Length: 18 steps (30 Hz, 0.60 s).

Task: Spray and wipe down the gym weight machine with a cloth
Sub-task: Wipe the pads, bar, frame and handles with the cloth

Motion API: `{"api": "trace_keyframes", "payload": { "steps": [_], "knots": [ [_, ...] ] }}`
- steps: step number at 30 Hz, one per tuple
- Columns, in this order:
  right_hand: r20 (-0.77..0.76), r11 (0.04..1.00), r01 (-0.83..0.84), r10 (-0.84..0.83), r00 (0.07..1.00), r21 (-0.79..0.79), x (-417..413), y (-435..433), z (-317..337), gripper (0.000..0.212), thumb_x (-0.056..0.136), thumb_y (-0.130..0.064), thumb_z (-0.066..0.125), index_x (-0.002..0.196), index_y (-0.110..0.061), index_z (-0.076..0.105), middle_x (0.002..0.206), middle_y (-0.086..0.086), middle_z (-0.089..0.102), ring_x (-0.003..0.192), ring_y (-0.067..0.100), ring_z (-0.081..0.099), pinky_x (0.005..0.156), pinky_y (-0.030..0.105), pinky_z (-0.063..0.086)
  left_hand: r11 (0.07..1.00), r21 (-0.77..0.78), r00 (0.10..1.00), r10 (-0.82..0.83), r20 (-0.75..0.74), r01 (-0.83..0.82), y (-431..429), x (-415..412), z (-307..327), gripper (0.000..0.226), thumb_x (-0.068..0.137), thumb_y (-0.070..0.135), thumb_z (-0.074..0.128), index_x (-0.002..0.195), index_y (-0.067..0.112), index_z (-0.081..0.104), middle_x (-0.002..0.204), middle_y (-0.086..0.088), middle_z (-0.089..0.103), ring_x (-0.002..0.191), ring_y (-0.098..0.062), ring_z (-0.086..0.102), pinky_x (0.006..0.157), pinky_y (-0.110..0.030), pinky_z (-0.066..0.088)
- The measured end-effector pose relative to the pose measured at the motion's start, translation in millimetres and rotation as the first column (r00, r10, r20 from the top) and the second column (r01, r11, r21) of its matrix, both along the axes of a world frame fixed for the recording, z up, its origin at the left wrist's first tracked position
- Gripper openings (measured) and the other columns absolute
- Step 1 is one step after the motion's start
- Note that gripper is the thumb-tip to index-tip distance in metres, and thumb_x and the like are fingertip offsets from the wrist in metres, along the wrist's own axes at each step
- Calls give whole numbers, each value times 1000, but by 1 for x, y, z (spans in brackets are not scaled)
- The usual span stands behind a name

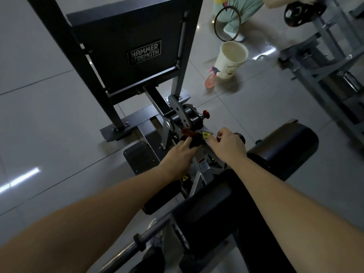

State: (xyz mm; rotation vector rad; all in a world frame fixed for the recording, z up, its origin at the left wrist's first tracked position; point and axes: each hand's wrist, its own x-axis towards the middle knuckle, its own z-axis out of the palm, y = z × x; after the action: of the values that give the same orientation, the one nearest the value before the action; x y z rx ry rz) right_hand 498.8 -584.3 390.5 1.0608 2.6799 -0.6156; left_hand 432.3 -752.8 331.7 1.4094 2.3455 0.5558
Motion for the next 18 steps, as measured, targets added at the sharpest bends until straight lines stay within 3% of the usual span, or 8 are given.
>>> {"api": "trace_keyframes", "payload": {
  "steps": [2,4,6,10,13,15,18],
  "knots": [
    [-21,991,42,-45,999,-128,2,2,3,53,97,-52,55,129,-10,51,120,12,61,106,29,56,79,32,38,996,-27,972,88,219,-85,-11,-5,11,50,99,12,56,147,25,52,138,-4,48,112,-16,54,97,-25,49],
    [-39,967,84,-96,995,-241,4,3,9,64,96,-54,58,140,-10,45,137,12,54,123,29,52,87,31,36,974,-111,857,227,463,-198,-23,-6,19,42,101,15,54,140,27,60,131,-3,60,94,-8,63,77,-11,49],
    [-52,953,92,-112,992,-289,7,0,13,68,95,-51,60,145,-9,41,144,13,49,129,29,48,92,31,36,940,-142,752,335,568,-311,-43,0,20,38,101,16,55,137,26,62,126,-5,65,80,-5,65,59,-9,48],
    [-42,989,53,-59,997,-140,24,-9,24,60,97,-41,62,138,-2,43,135,16,51,121,33,52,86,32,37,855,-145,625,469,624,-497,-89,16,17,31,100,16,60,128,26,67,119,-4,65,82,-6,63,56,-8,47],
    [-50,996,83,-81,995,37,49,-34,46,56,97,-32,61,139,-2,38,139,22,42,124,40,48,95,39,41,831,-154,553,482,680,-535,-124,34,17,28,99,14,61,124,24,70,116,-3,66,84,-6,65,65,-12,50],
    [-184,987,122,-102,978,101,73,-61,65,52,97,-25,60,140,-3,40,141,21,41,122,38,49,94,37,41,809,-156,490,483,726,-566,-141,50,23,25,100,12,60,122,19,70,107,-2,68,81,-4,63,66,-12,51],
    [-452,986,117,-50,891,122,118,-120,90,38,97,-17,60,132,-7,52,131,16,49,104,26,55,84,27,40,750,-186,344,490,801,-635,-162,78,38,20,105,19,56,121,15,67,91,4,64,75,-6,61,54,-8,49]
  ]
}}
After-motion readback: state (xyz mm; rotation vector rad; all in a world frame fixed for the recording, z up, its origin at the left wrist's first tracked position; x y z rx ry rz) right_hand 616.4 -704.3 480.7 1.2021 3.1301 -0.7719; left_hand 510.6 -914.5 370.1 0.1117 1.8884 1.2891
